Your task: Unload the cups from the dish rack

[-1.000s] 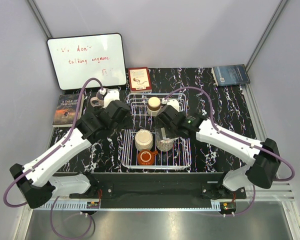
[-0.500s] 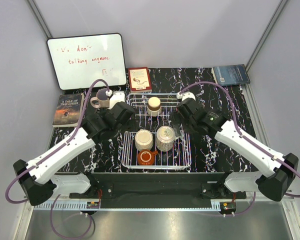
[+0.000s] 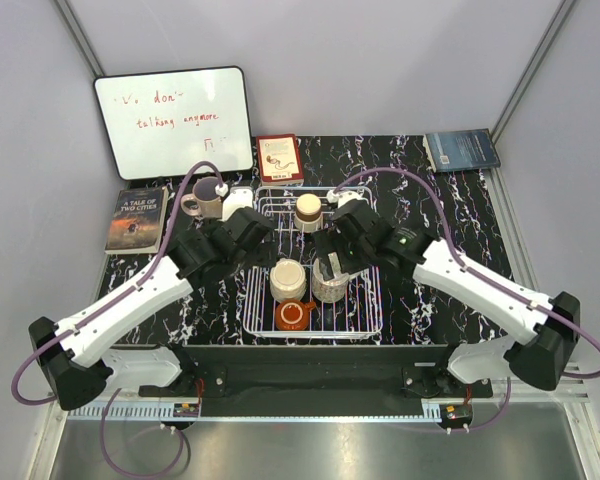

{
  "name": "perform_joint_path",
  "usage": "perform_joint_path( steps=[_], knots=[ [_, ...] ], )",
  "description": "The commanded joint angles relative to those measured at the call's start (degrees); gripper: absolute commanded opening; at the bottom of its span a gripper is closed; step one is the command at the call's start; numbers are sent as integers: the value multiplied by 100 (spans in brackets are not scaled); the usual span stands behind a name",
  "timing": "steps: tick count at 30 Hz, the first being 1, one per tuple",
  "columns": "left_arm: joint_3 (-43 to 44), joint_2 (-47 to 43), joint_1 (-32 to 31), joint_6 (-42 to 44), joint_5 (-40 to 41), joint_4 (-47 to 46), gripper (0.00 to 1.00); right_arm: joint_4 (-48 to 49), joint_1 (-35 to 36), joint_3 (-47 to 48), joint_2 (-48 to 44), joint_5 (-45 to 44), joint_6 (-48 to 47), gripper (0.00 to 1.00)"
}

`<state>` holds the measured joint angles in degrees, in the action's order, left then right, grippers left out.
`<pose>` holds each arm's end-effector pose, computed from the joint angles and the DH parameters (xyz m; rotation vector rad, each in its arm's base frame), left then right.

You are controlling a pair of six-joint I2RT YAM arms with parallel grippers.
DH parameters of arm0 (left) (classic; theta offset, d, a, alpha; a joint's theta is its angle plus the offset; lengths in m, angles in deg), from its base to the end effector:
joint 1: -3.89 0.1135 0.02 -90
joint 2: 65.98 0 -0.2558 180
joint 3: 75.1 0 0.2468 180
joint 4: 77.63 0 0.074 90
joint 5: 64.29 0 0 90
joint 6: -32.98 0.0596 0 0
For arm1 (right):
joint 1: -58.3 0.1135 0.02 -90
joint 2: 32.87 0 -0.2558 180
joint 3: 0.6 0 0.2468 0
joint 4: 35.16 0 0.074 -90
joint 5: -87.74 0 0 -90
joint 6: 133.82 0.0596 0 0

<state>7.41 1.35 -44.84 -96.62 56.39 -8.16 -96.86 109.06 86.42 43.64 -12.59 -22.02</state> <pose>0.1764 -0.1548 0.3125 -0.0198 2.3447 -0.0646 0.1893 0.2148 0.3039 -0.5420 2.4138 0.3352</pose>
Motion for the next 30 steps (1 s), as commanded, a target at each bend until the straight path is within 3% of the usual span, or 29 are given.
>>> perform_joint_path(
  steps=[1, 30],
  knots=[
    [-59, -115, -40, -127, -35, -187, 99, 211, 48, 299, 250, 75, -167, 100],
    [-147, 8, -49, -233, 17, -187, 99, 729, 48, -17, 1489, 312, -598, 100]
  ],
)
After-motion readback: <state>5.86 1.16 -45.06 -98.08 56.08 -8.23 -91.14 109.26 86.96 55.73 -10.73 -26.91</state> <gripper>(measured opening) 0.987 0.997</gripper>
